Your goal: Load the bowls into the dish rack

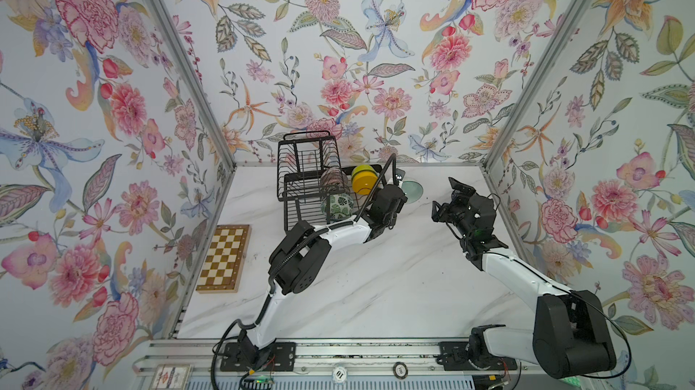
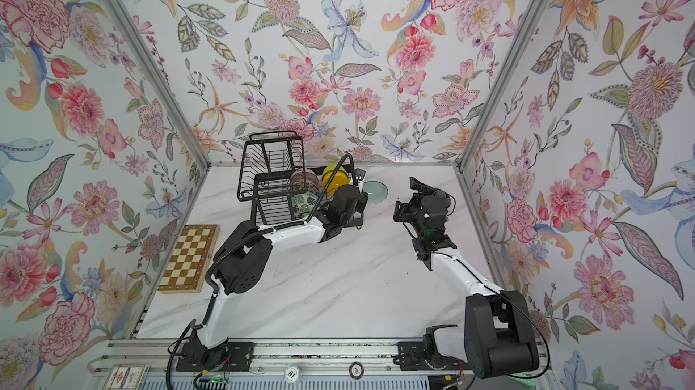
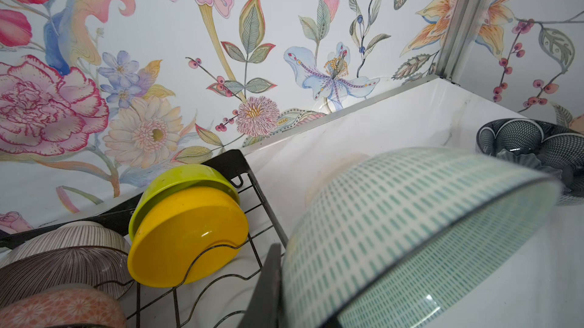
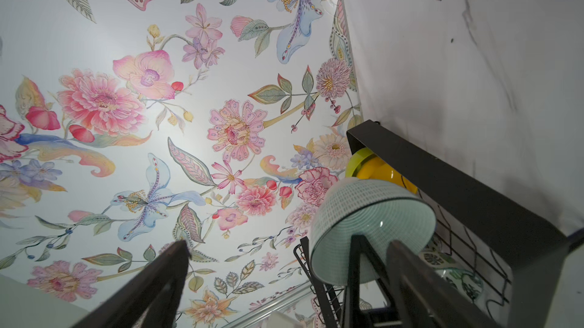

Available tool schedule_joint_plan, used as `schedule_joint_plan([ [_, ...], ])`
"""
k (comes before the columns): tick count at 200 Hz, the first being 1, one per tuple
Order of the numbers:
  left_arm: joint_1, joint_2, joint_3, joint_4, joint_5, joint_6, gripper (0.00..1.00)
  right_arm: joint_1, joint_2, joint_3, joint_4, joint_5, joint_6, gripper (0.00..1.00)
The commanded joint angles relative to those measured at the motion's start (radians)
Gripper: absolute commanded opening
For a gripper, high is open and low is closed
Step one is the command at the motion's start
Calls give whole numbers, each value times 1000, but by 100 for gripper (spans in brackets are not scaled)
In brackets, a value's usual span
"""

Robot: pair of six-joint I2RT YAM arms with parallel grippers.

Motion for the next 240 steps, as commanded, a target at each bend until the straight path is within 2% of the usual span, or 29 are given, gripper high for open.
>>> schedule_joint_plan([
  [1,-19,-4,22,93,-30,21,0,20,39,-17,142,57,107,98],
  [53,-29,-4,4,101,-15,18,0,87,145,0,288,86,190,94],
  [74,-33,-10,-10,114,-9,16,0,102,191,14,382,106,186,87],
  [109,-38,-29,-45,150,-10,5,0,104,286,72,541,76,180,69],
  [159,-56,-52,-101,221,-29,14,0,126,336,78,566,107,233,37],
  [240,-66,-116,-241,431,-58,56,0,148,379,101,659,115,208,6],
])
